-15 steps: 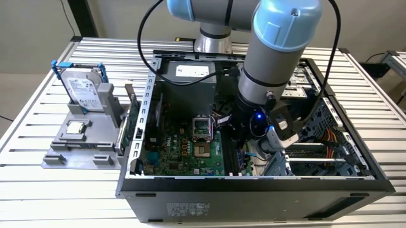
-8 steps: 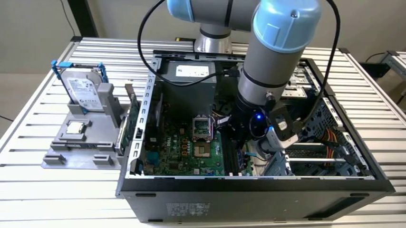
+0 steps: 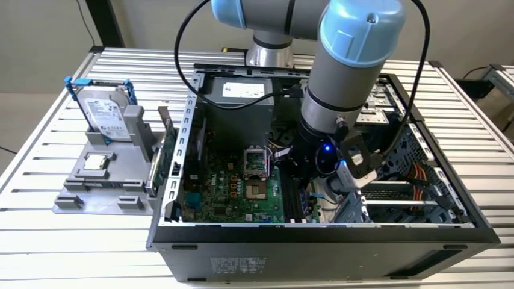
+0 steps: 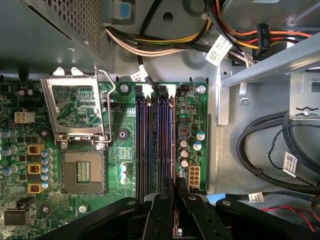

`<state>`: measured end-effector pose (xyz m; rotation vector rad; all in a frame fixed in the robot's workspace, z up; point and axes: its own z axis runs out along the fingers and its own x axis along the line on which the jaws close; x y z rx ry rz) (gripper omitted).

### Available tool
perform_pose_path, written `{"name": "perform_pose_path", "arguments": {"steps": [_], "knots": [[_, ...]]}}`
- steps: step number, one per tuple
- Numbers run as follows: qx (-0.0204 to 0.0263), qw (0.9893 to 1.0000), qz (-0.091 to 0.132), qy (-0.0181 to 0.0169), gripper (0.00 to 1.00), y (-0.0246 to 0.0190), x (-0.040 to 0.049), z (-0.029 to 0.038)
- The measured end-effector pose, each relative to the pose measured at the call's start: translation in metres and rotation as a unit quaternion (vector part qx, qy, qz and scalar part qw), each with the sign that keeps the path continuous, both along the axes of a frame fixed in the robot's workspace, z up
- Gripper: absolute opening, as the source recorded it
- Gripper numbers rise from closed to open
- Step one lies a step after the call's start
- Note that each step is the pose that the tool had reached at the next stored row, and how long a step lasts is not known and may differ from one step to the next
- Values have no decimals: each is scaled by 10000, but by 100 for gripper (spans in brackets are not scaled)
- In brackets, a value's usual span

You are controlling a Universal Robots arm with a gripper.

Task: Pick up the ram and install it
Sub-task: 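Insert the ram into the slot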

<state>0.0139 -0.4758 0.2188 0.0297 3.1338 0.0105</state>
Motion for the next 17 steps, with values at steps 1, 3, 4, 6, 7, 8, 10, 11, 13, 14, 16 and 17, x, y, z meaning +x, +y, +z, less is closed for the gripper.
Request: {"name": "perform_pose_path", "arguments": {"steps": [1,3,4,6,7,8,10,11,13,14,16,17], "knots": [[0,10000,0,1,0,0,0,-1],[2,10000,0,1,0,1,0,-3],[2,10000,0,1,0,1,0,-3],[2,10000,0,3,0,1,0,-3],[2,10000,0,3,0,1,0,-3],[2,10000,0,4,0,1,0,-3],[2,10000,0,5,0,1,0,-3],[2,10000,0,5,0,1,0,-3],[2,10000,0,6,0,1,0,-3],[2,10000,0,7,0,1,0,-3],[2,10000,0,8,0,1,0,-3],[2,10000,0,8,0,1,0,-3]]}}
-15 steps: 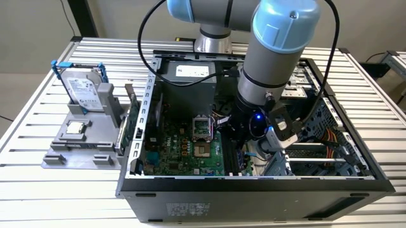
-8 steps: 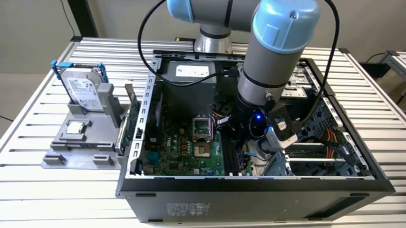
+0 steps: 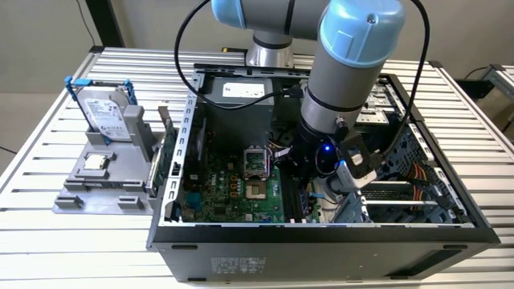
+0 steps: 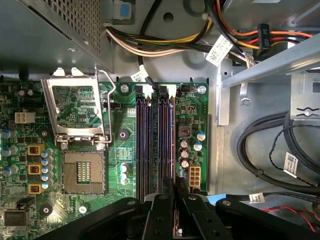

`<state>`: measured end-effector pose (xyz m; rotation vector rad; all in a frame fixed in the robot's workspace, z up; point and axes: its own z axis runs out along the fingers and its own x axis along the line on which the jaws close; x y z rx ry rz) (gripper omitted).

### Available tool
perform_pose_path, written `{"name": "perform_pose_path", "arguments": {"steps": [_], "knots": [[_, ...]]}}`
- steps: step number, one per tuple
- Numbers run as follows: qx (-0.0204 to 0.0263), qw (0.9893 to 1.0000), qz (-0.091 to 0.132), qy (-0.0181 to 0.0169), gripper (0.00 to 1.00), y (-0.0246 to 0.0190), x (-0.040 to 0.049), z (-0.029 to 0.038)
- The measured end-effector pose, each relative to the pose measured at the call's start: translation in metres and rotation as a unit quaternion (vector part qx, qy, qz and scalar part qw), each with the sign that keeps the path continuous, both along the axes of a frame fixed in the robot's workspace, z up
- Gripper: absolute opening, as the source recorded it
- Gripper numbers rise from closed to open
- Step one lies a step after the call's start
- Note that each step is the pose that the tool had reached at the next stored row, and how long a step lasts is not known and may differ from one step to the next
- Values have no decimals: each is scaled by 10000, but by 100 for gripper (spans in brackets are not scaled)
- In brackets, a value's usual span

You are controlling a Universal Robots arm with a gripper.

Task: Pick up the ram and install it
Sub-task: 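Insert the ram into the slot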

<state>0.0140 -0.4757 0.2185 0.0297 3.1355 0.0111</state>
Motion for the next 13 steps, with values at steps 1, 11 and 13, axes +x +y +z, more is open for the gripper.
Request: {"name": "perform_pose_path", "arguments": {"steps": [1,11,13], "knots": [[0,10000,0,0,0,0,0,0],[0,10000,-1,-1,0,0,-15,-1],[1,10000,-1,-3,0,0,-18,-7]]}}
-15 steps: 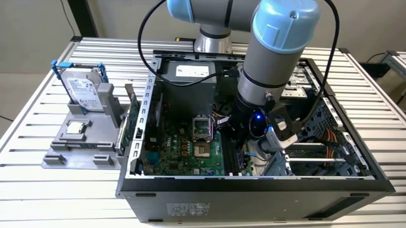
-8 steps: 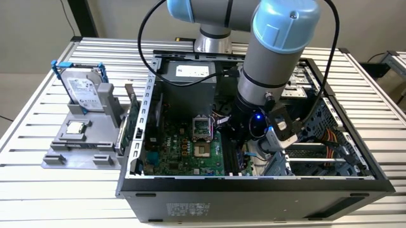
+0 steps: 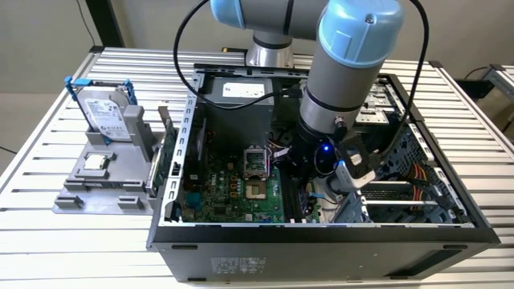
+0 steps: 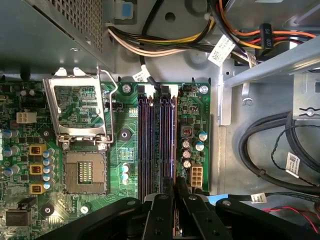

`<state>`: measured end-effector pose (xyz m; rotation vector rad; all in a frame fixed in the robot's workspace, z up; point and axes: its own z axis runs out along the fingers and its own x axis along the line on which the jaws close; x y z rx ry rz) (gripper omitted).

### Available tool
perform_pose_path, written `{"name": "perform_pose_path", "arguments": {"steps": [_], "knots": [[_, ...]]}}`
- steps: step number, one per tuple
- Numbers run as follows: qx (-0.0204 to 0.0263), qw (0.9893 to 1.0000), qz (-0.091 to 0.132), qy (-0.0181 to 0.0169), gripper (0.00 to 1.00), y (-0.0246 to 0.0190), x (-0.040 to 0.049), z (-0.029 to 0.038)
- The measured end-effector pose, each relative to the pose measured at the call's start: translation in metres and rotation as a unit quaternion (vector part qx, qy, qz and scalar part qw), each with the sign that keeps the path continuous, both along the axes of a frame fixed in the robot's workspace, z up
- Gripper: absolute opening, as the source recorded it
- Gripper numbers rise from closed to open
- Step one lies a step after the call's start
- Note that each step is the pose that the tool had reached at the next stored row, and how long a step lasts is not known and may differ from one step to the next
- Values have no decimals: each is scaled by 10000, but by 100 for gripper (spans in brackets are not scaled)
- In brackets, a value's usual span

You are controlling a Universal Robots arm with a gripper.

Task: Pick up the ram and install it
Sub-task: 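Insert the ram into the slot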

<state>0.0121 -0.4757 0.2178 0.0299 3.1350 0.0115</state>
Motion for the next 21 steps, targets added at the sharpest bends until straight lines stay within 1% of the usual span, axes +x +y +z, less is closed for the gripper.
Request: {"name": "perform_pose_path", "arguments": {"steps": [5,10,11,12,17,19,21], "knots": [[6,10000,0,0,0,-1,0,-35],[9,10000,0,0,0,0,0,-40],[15,10000,0,0,0,2,0,-43],[14,10000,0,0,100,2,0,-45],[9,10000,0,0,100,0,-1,-41],[14,10000,0,1,100,0,-1,-16],[24,10000,0,4,100,0,0,32]]}}
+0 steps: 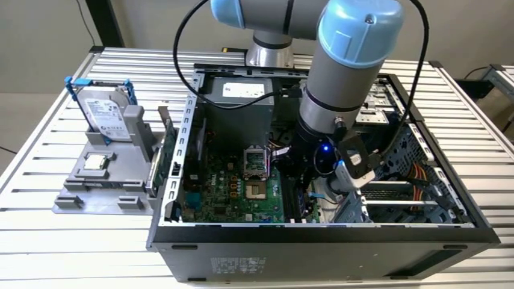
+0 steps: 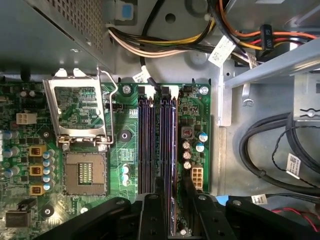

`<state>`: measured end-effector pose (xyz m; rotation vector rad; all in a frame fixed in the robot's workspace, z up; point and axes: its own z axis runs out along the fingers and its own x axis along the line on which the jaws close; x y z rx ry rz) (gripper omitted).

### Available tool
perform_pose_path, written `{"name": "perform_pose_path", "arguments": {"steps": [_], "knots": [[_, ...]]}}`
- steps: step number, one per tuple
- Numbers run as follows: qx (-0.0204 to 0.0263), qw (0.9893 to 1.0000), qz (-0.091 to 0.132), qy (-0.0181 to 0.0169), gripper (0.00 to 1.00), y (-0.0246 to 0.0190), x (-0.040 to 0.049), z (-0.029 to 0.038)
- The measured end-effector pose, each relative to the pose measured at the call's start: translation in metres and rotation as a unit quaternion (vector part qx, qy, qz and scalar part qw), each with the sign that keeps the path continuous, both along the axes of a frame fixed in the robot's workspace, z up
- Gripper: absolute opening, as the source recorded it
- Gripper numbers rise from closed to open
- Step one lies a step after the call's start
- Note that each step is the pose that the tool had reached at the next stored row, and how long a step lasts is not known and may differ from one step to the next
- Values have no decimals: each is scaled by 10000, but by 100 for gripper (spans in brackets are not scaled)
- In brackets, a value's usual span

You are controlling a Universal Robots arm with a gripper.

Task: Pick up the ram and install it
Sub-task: 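Insert the ram into the slot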

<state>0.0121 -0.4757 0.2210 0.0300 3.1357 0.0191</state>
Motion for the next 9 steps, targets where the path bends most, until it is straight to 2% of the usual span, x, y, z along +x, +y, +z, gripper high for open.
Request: {"name": "perform_pose_path", "arguments": {"steps": [6,8,9], "knots": [[20,10000,0,1,100,-1,0,226],[24,10000,0,1,100,-1,0,277],[26,10000,1,1,100,-1,0,278]]}}
